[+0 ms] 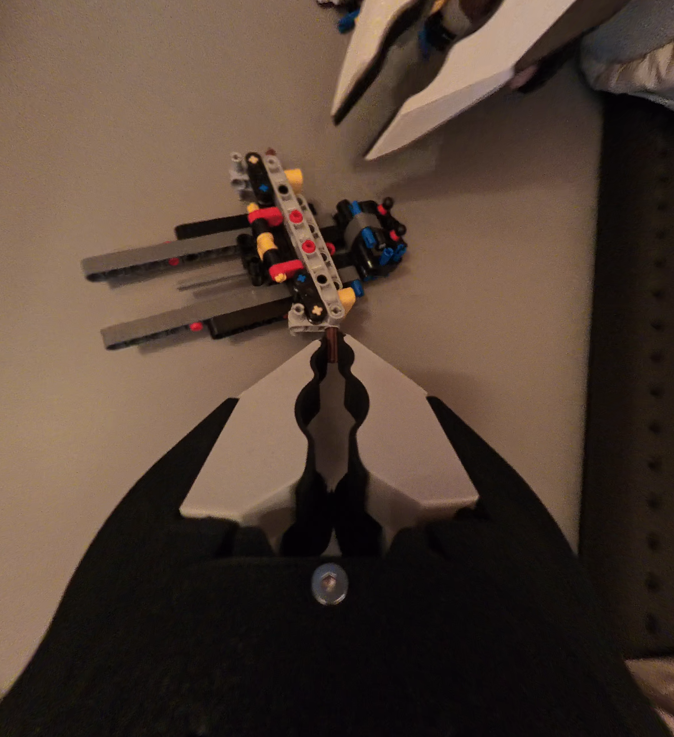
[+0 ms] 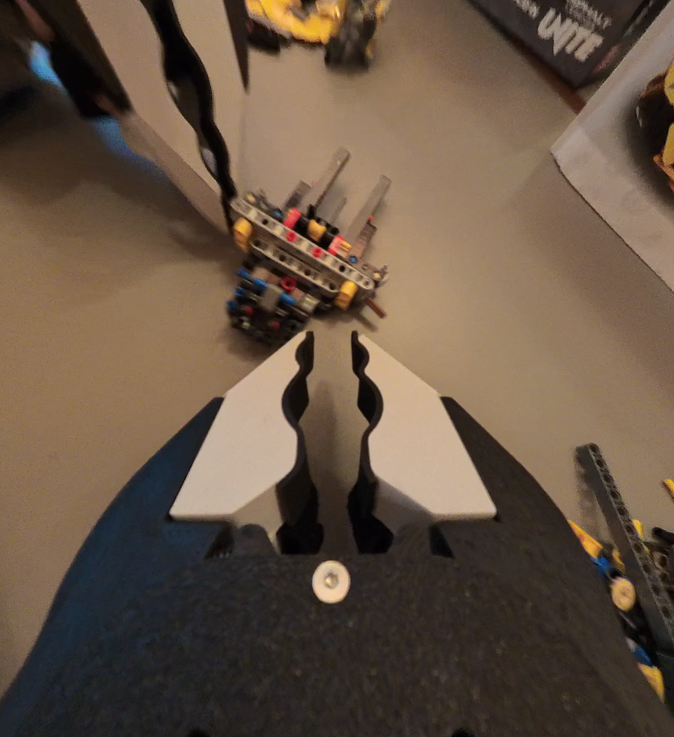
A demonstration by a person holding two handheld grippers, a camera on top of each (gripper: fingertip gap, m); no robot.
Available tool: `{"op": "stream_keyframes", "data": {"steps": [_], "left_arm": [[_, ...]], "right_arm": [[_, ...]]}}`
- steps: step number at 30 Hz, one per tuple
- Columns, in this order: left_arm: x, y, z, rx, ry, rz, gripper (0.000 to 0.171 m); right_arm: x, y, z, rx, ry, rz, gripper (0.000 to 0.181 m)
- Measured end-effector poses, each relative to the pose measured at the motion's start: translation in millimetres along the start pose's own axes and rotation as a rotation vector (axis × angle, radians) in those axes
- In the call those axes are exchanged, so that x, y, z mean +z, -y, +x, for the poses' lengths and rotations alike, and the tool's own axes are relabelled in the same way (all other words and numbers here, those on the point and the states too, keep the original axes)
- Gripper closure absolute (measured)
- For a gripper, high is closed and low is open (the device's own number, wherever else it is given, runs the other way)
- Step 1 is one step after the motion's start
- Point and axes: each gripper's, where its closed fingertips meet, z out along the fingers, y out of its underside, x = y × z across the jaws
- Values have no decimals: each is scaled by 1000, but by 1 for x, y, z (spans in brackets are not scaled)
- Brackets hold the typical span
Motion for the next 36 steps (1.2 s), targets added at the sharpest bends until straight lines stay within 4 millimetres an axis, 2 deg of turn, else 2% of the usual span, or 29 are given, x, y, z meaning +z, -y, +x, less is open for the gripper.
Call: {"op": "stream_keyframes", "data": {"steps": [3, 7, 9, 14, 23, 29, 32, 34, 36], "left_arm": [[5, -8, 2, 24, -15, -27, 168], [8, -5, 4, -10, -36, -22, 168], [8, -5, 5, -4, -36, -24, 168], [8, -5, 6, -11, -44, -21, 168], [7, -7, 6, 1, -33, -39, 168], [8, -6, 7, -20, -39, -40, 168], [11, -2, 8, -154, -63, -39, 168], [16, 5, 10, -263, -74, -27, 168], [21, 9, 14, -297, -65, -25, 168]], "right_arm": [[-3, 10, -22, 45, 149, 71, 156], [6, 12, -38, 45, 188, 58, 144], [9, 12, -32, 54, 126, 42, 148], [10, 7, -29, 95, 131, 19, 154], [13, 8, -36, 89, 144, -4, 166], [13, 5, -35, 155, 174, -9, 164], [14, 6, -32, 210, 162, -17, 162], [15, 5, -24, 289, 119, -25, 160], [13, 3, -18, 346, 99, -35, 157]]}}
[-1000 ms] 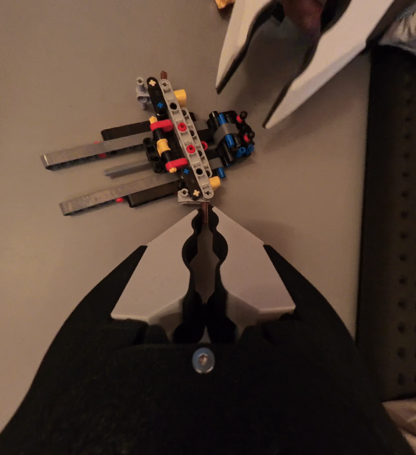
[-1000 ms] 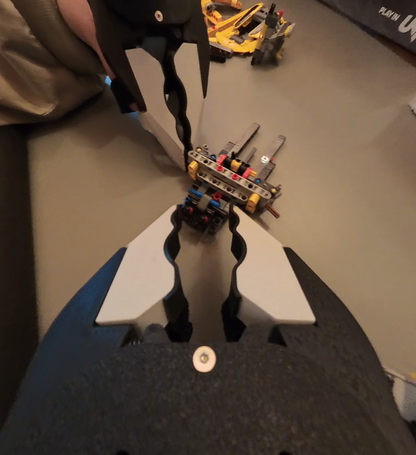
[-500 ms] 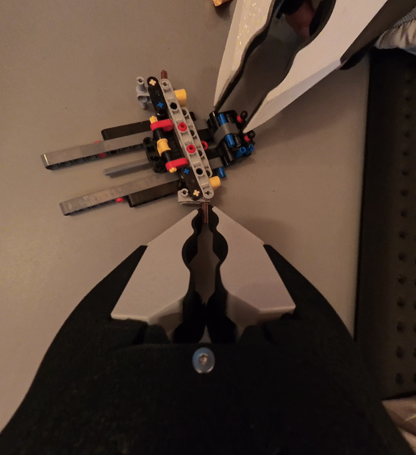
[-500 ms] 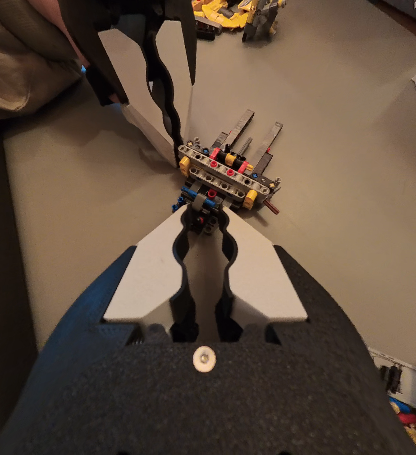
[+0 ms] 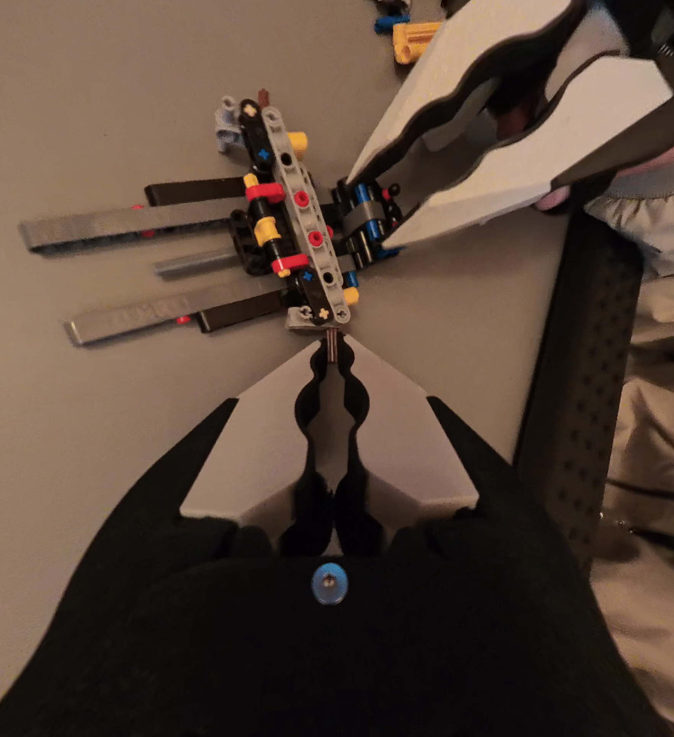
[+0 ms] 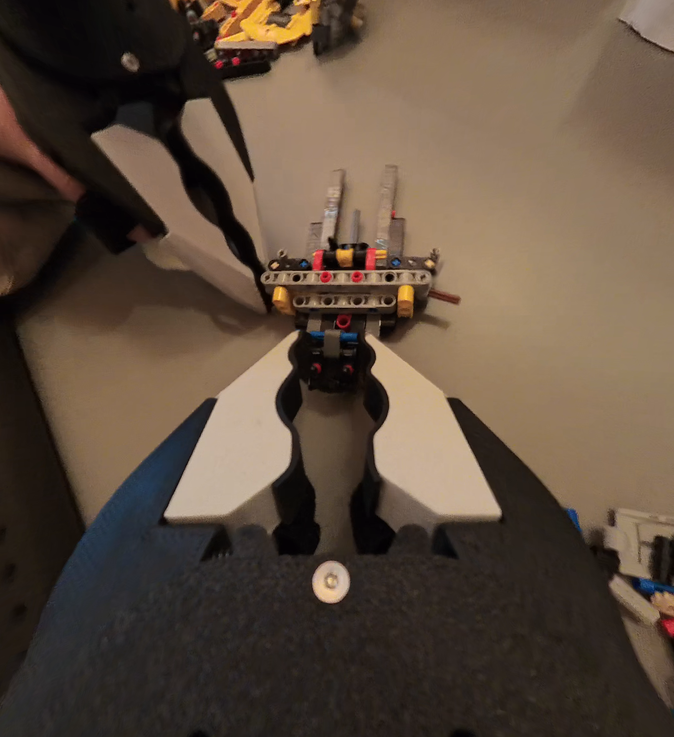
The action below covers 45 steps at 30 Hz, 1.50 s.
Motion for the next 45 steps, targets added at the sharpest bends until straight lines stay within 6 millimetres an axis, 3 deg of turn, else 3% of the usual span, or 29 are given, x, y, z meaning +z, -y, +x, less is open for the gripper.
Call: {"op": "stream_keyframes", "data": {"steps": [3, 5, 7, 9, 11, 14, 15, 17, 20, 22, 26, 29, 34, 40, 45], "left_arm": [[7, -1, 18, 23, -36, -23, 166], [10, -4, 28, 59, -55, -49, 163], [3, -5, 31, 82, -48, -56, 147], [-16, -3, 33, 103, -69, -20, 143], [-40, 11, 25, 168, -42, 90, 143], [-62, 45, 11, 351, 47, 354, 110], [-64, 53, 10, 378, 40, 423, 106], [-57, 61, 11, 332, -52, 479, 100], [-33, 56, 8, 307, -70, 395, 99], [-19, 48, 1, 351, -1, 329, 99], [-1, 35, -5, 371, 27, 246, 100], [3, 33, -1, 382, 38, 241, 109], [4, 33, 0, 369, 41, 239, 110], [4, 34, 0, 361, 39, 239, 111], [5, 34, 2, 361, 40, 240, 111]], "right_arm": [[-5, -2, 14, 60, -56, 17, 163], [-7, -4, 13, 33, -39, 17, 163], [-8, -5, 12, -50, -41, 16, 163], [-9, -4, 9, -161, -56, 8, 161], [-10, -3, 6, -244, -54, 14, 159], [-15, -1, 9, -267, -28, 3, 152], [-16, 0, 5, -227, 24, 3, 148], [-15, -2, -2, -118, 119, -19, 138], [-7, -4, -1, -44, 89, -29, 137], [-4, -7, -3, -76, 52, -44, 138], [-3, -7, 5, -174, -35, -39, 157], [-3, -6, 5, -160, -21, -33, 156], [-4, -7, 5, -188, -20, -16, 156], [-4, -7, 6, -78, 17, -25, 156], [-4, -8, 10, -146, -29, -44, 165]]}}
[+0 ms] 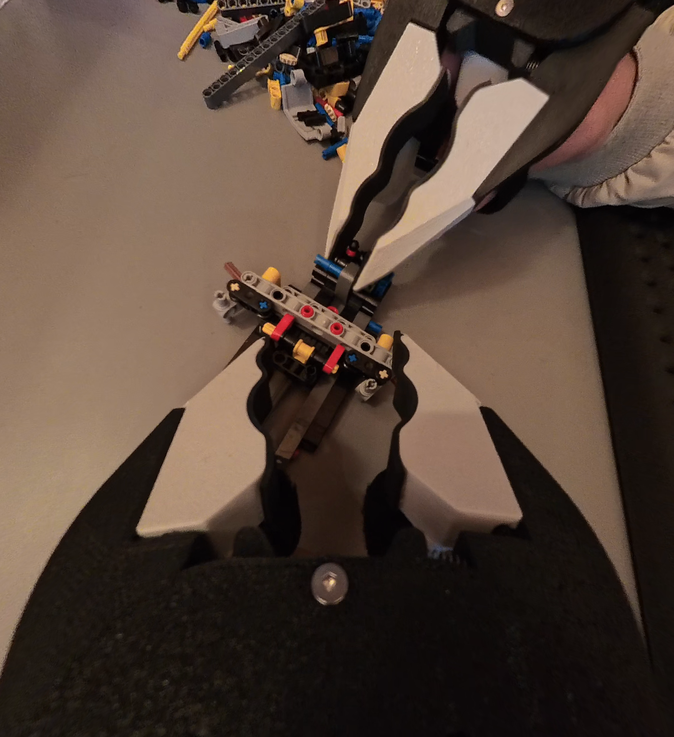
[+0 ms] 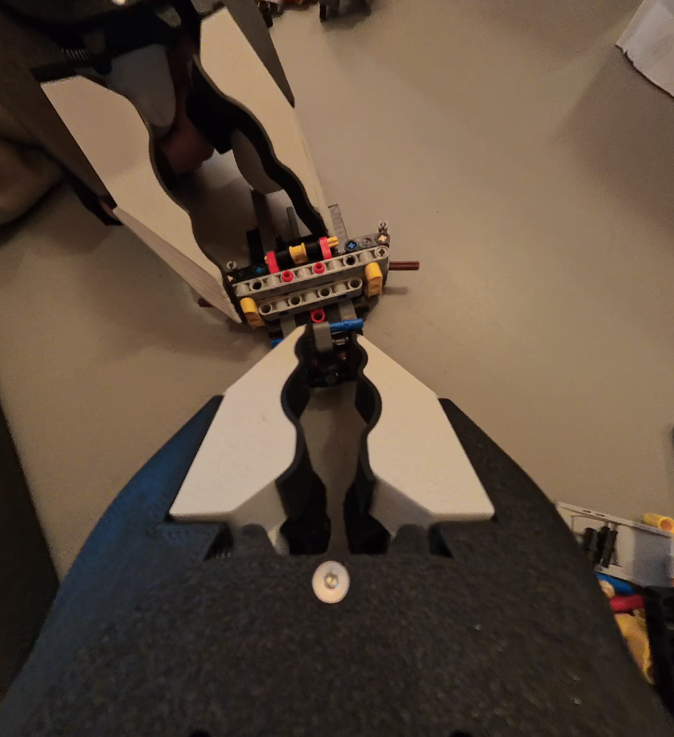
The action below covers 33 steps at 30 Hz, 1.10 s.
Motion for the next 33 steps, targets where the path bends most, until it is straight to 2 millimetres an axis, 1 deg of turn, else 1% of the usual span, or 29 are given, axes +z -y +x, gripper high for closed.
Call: {"op": "stream_keyframes", "data": {"steps": [5, 6, 8, 11, 13, 15, 18, 20, 22, 23, 26, 29, 33], "left_arm": [[0, 0, 1, 8, -3, 0, 111], [0, 0, 1, 10, -5, 2, 111], [0, -1, 2, 17, -11, 2, 111], [0, -1, 4, 35, -21, 1, 111], [0, -1, 4, 33, -22, 0, 111], [0, -1, 4, 41, -17, -5, 111], [0, -1, 4, 35, -4, -13, 111], [0, 0, 4, 16, 10, -19, 112], [1, 1, 3, -19, 35, -34, 112], [2, 1, 4, -26, 55, -41, 112], [5, 1, 7, -33, 112, -65, 112], [8, 4, 8, -85, 112, -51, 112], [8, 4, 8, -102, 117, -55, 111]], "right_arm": [[-1, 0, -1, -138, -18, 5, 166], [-1, 1, -2, -139, -17, 12, 166], [-2, 1, -2, -45, 33, 41, 165], [-8, 5, -8, 131, 198, 90, 160], [-7, 3, -9, 243, 280, 74, 158], [-7, 6, -9, 320, 321, 81, 160], [-4, 6, -2, 538, 390, 75, 173], [-3, 6, -1, 637, 433, 69, 175], [-1, 7, 2, 727, 425, 46, 175], [-1, 7, 2, 715, 400, 31, 175], [-3, 5, 3, 613, 250, -43, 175], [-3, 0, 6, 518, 82, -134, 173], [-2, -1, 10, 458, -51, -209, 175]]}}
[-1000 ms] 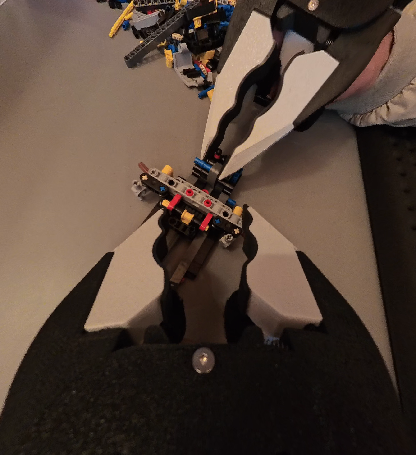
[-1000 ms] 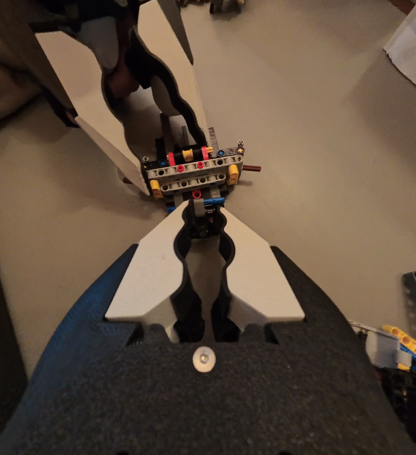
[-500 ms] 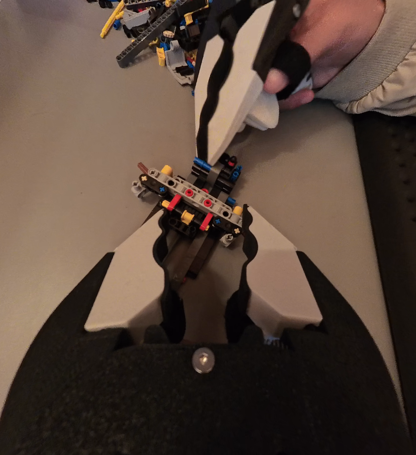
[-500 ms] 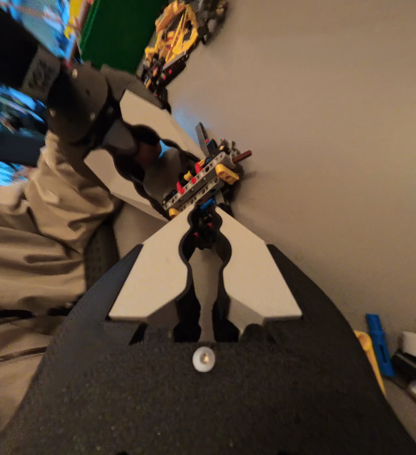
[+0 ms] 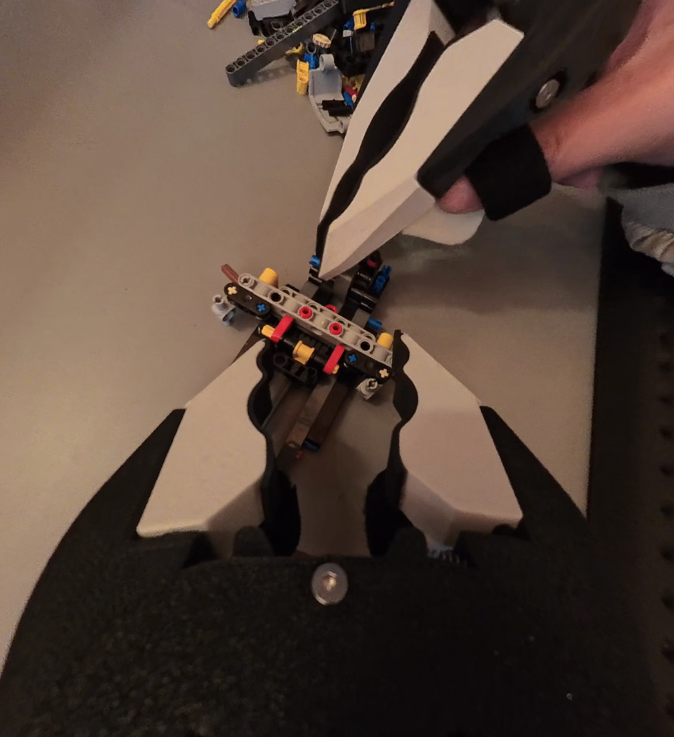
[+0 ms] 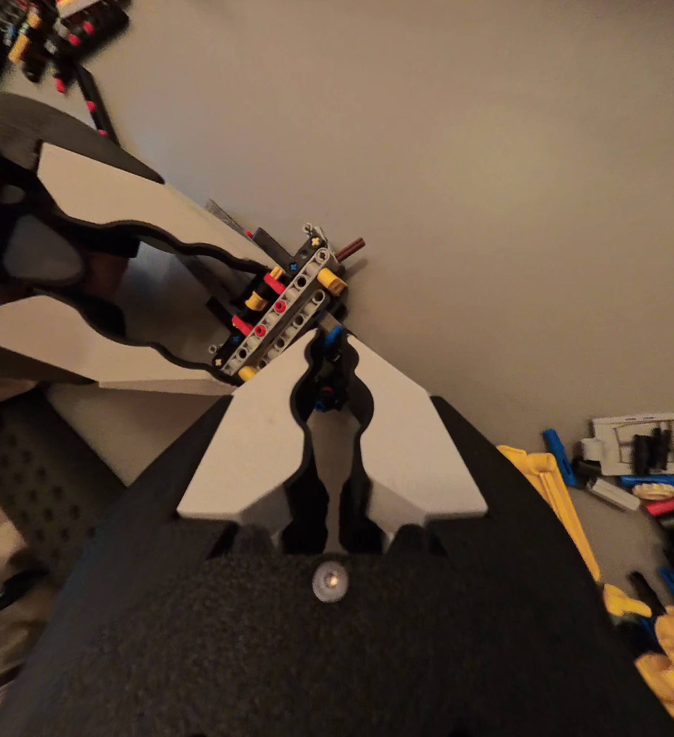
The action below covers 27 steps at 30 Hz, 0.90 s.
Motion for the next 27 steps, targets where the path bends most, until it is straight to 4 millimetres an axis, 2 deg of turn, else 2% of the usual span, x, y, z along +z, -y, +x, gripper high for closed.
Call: {"op": "stream_keyframes", "data": {"steps": [4, 7, 8, 10, 12, 14, 16, 17, 20, 22, 24, 26, 27], "left_arm": [[1, 0, -6, 23, 64, -6, 111], [0, 0, -12, 20, 82, -2, 111], [0, -1, -5, 30, 37, -8, 112], [5, -2, 18, 66, -53, -10, 112], [9, 3, 10, 56, 45, -19, 112], [10, 5, 6, 62, 59, -2, 112], [9, 4, 6, 42, 22, 10, 112], [8, 4, 6, 41, 13, 11, 112], [6, 2, 6, 49, -4, 12, 112], [6, 2, 7, 60, -17, 9, 112], [5, 2, 7, 57, -36, 10, 112], [4, 2, 7, 56, -58, 19, 112], [4, 2, 8, 56, -71, 25, 113]], "right_arm": [[1, 10, 3, 12, -64, 59, 178], [3, 19, 4, 49, -48, 135, 178], [2, 24, 5, 60, -47, 179, 178], [-23, 49, 24, 64, -146, 323, 178], [-47, 68, 29, 67, -115, 385, 177], [-63, 74, 32, 53, -81, 382, 177], [-83, 66, 53, 25, -169, 355, 177], [-92, 53, 70, 19, -227, 309, 177], [-110, -7, 134, 72, -383, 65, 177], [-110, -37, 155, 119, -344, -33, 170], [-108, -41, 161, 86, -299, -14, 165], [-112, -28, 157, 17, -290, 72, 159], [-116, -14, 149, -59, -290, 134, 154]]}}
